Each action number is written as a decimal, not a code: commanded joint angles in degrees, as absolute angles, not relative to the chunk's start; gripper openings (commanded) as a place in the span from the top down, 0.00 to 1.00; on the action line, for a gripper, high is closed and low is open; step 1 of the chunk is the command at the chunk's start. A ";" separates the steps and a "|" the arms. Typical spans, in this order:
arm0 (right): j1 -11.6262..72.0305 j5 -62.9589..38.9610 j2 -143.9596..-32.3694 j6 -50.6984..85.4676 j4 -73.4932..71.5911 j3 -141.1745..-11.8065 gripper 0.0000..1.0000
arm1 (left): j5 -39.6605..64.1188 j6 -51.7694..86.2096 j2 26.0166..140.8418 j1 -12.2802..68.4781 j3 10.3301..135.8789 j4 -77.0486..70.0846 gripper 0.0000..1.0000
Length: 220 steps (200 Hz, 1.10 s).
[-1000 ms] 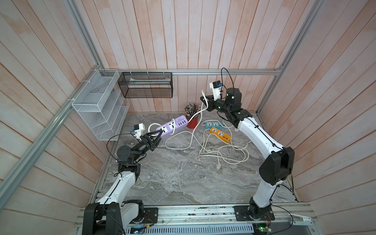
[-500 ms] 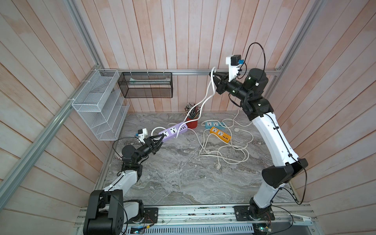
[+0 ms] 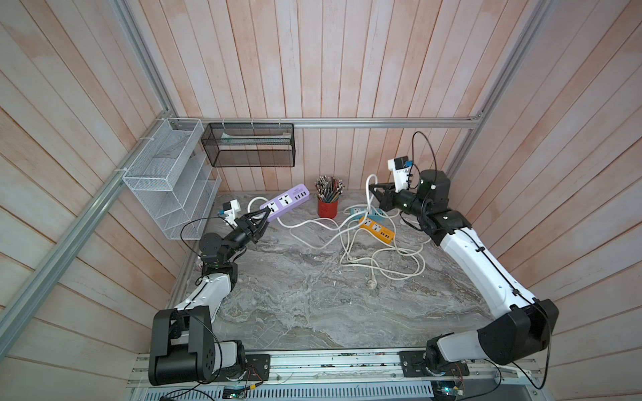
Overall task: Unwrap the cord wrapped around the power strip
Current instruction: Unwrap the power cord from the power strip.
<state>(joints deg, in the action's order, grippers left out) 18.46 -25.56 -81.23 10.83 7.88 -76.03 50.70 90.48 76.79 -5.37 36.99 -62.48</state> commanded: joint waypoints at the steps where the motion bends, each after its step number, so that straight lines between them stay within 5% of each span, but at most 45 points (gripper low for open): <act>1: 19.71 -25.59 -79.60 12.73 5.54 -70.41 1.00 | 50.23 91.93 77.72 -5.89 40.98 -67.45 1.00; 41: 25.04 -21.22 -89.89 12.97 4.84 -68.68 1.00 | 49.92 95.05 77.08 -5.71 42.36 -69.11 1.00; 97: 26.86 -13.61 -115.42 14.08 12.43 -86.44 1.00 | 50.31 95.13 70.17 -5.53 40.15 -64.49 1.00; 114: 26.29 -13.17 -116.97 14.68 12.71 -87.96 0.25 | 50.61 94.40 68.72 -5.54 39.34 -63.09 1.00; 122: 26.12 -13.36 -115.63 14.51 12.13 -87.07 0.02 | 50.71 94.40 68.56 -5.61 38.81 -63.10 1.00; 192: 20.65 -14.83 -90.92 12.64 12.12 -74.62 0.02 | 50.51 94.89 72.43 -6.06 37.05 -67.75 1.00; 220: 16.41 -27.21 -83.82 18.52 8.01 -70.04 0.02 | 50.51 95.41 72.65 -5.99 37.09 -68.46 1.00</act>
